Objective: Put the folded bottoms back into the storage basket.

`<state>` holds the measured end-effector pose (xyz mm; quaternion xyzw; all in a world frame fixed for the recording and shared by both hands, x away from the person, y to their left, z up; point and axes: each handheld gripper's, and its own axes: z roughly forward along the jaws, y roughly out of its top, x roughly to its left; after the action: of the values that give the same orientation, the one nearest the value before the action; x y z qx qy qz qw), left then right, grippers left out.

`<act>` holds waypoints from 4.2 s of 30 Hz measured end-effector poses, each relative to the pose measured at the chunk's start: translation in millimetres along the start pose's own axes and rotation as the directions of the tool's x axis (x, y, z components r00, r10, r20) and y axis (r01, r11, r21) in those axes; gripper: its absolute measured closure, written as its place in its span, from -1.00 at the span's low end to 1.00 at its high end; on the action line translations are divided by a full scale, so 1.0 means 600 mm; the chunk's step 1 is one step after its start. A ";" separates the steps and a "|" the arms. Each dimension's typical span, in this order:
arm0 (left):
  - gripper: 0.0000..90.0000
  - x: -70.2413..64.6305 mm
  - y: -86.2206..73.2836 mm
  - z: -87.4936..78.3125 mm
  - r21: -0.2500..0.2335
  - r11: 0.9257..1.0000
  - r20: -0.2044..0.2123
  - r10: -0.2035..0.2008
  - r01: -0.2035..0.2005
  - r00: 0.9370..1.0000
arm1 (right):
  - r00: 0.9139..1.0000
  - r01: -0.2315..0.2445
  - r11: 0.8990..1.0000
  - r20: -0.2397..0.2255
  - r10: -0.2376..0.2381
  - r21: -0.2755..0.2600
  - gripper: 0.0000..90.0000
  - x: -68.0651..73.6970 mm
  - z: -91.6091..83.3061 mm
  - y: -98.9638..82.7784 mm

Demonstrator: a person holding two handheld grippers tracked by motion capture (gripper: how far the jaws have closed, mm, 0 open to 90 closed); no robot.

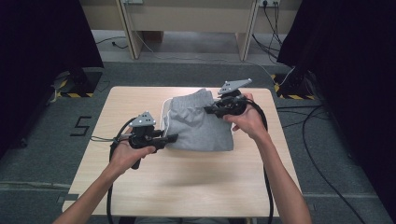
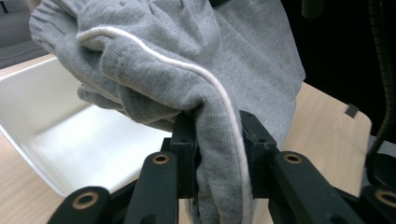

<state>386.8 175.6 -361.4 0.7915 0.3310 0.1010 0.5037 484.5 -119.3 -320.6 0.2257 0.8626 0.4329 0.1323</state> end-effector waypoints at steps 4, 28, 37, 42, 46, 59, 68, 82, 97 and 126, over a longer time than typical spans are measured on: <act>0.56 0.012 0.008 0.012 0.003 1.000 -0.011 -0.012 0.012 1.000 | 1.000 -0.007 1.000 0.002 0.007 0.004 0.65 -0.017 0.010 0.006; 0.55 0.092 -0.002 0.103 0.087 0.993 -0.110 -0.067 0.077 0.992 | 0.998 -0.055 0.992 0.024 0.053 0.110 0.64 -0.102 0.119 -0.001; 0.55 0.108 -0.015 0.130 0.128 0.987 -0.138 -0.079 0.097 0.987 | 0.997 -0.071 0.987 0.028 0.068 0.145 0.63 -0.120 0.153 -0.019; 0.53 0.114 -0.024 0.141 0.177 0.979 -0.133 -0.078 0.101 0.988 | 0.998 -0.069 0.980 0.024 0.066 0.185 0.63 -0.117 0.171 -0.029; 0.51 0.113 -0.026 0.148 0.200 0.975 -0.145 -0.065 0.094 0.987 | 0.997 -0.079 0.977 0.023 0.076 0.198 0.62 -0.116 0.181 -0.036; 0.33 0.114 -0.034 0.159 0.262 0.961 -0.159 -0.051 0.092 0.986 | 0.994 -0.111 0.965 0.034 0.106 0.238 0.60 -0.119 0.198 -0.061; 0.10 0.113 -0.031 0.153 0.249 0.962 -0.182 -0.064 0.109 0.981 | 0.989 -0.150 0.937 0.054 0.140 0.315 0.14 -0.114 0.221 -0.068; -0.05 0.095 -0.018 0.115 0.158 0.984 -0.182 -0.054 0.083 0.982 | 0.978 -0.188 0.959 0.132 0.162 0.210 -0.15 -0.110 0.166 -0.053; -0.30 0.095 -0.034 0.075 0.087 0.989 -0.174 -0.105 0.121 0.979 | 0.975 -0.189 0.977 0.134 0.175 0.101 -0.21 -0.066 0.102 -0.069; -0.52 0.051 -0.088 0.005 0.055 0.995 -0.186 -0.076 0.088 0.980 | 0.984 -0.123 0.992 0.128 0.121 0.010 -0.30 0.021 0.039 -0.108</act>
<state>388.9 207.2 -413.8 0.7800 0.4114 0.1425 0.4495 465.9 -130.8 -386.9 0.3063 0.8410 0.4171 0.1581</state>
